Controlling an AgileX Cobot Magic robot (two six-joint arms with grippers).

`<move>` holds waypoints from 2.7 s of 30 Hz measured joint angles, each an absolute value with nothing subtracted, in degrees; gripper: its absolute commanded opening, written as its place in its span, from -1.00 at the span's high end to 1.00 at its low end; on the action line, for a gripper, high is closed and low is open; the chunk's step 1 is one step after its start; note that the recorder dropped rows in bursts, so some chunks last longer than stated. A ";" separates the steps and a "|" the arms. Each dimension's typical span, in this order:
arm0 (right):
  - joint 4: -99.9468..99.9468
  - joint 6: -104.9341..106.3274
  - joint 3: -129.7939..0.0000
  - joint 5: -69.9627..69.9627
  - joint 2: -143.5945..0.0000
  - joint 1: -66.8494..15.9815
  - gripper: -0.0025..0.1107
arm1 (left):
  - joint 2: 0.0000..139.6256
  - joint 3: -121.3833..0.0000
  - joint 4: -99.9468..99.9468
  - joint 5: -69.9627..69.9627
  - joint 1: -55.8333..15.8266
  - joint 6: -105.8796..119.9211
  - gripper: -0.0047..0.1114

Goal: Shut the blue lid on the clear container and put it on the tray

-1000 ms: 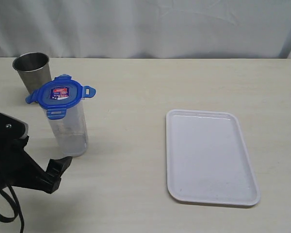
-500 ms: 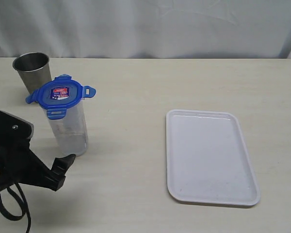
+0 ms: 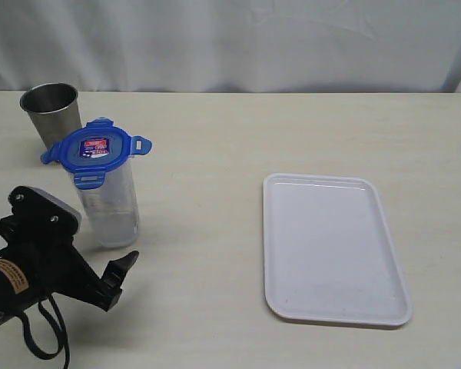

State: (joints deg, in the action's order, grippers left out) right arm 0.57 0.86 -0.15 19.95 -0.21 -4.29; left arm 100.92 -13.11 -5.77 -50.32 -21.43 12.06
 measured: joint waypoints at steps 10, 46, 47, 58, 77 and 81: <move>0.57 0.86 -0.15 19.95 -0.21 -4.29 0.89 | 107.46 -18.80 -6.25 -51.72 -21.43 11.65 -0.89; 0.57 0.86 -0.15 19.95 -0.21 -4.29 0.89 | 111.39 -24.55 -7.85 -60.61 -19.98 13.58 -0.89; 0.57 0.86 -0.15 19.95 -0.21 -4.29 0.89 | 111.39 -24.55 -7.95 -60.61 -19.98 13.58 -0.89; 0.57 0.86 -0.15 19.95 -0.21 -4.29 0.89 | 111.39 -24.55 -8.08 -60.59 -19.98 13.58 -0.89; 0.57 0.86 -0.15 19.95 -0.21 -4.29 0.89 | 111.39 -24.67 -6.82 -61.82 -19.98 13.10 0.18; 0.57 0.86 -0.15 19.95 -0.21 -4.29 0.89 | 111.39 -24.67 -6.70 -61.82 -19.98 8.04 0.39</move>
State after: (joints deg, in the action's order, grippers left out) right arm 0.57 0.86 -0.15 19.95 -0.21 -4.29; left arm 111.39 -24.67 -6.70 -61.82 -19.98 8.04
